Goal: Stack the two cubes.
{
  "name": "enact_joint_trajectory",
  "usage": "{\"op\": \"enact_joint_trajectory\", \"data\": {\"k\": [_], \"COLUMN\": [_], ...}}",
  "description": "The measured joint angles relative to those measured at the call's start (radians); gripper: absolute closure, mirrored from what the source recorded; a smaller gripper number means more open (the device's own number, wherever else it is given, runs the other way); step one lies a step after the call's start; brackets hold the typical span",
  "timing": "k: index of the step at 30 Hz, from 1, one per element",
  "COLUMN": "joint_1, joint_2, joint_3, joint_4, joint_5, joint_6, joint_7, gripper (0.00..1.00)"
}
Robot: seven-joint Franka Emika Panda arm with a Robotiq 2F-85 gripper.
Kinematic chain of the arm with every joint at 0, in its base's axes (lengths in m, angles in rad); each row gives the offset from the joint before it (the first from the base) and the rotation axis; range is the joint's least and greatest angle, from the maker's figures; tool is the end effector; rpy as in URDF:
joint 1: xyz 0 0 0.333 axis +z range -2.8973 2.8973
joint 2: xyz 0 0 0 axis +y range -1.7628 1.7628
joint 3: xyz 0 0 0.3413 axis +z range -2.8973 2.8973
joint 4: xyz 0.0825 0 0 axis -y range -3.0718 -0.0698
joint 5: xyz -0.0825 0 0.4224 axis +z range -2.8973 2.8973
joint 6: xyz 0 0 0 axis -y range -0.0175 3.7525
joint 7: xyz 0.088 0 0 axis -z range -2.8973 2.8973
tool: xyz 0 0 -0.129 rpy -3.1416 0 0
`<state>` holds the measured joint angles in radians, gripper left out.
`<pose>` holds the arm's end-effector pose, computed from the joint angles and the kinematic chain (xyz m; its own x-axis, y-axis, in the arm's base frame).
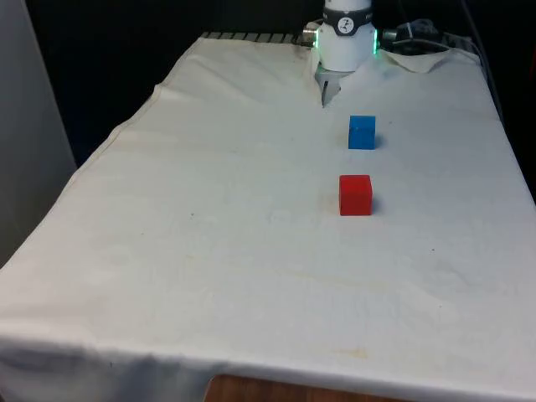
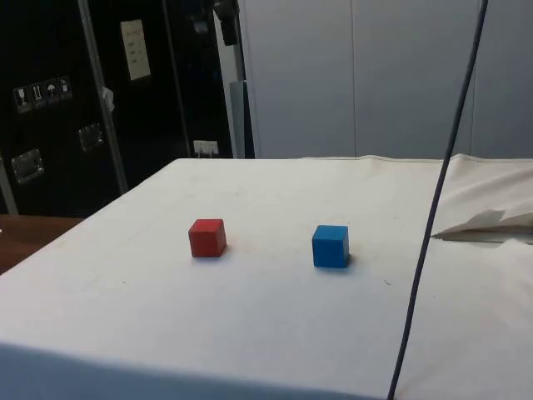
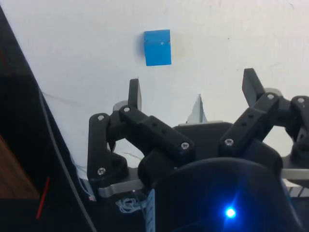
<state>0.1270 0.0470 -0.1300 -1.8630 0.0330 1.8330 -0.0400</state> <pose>0.6020 0.0025 0.4722 0.9967 0.0281 -0.0755 0.0261 -0.9993 -0.0281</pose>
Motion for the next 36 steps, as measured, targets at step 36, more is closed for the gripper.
{"op": "enact_joint_trajectory", "data": {"k": [36], "joint_1": [0.001], "joint_2": [-0.241], "joint_3": [0.038], "joint_4": [-0.396], "joint_5": [-0.043], "joint_6": [0.226], "joint_7": [0.027], "gripper": [0.00]}}
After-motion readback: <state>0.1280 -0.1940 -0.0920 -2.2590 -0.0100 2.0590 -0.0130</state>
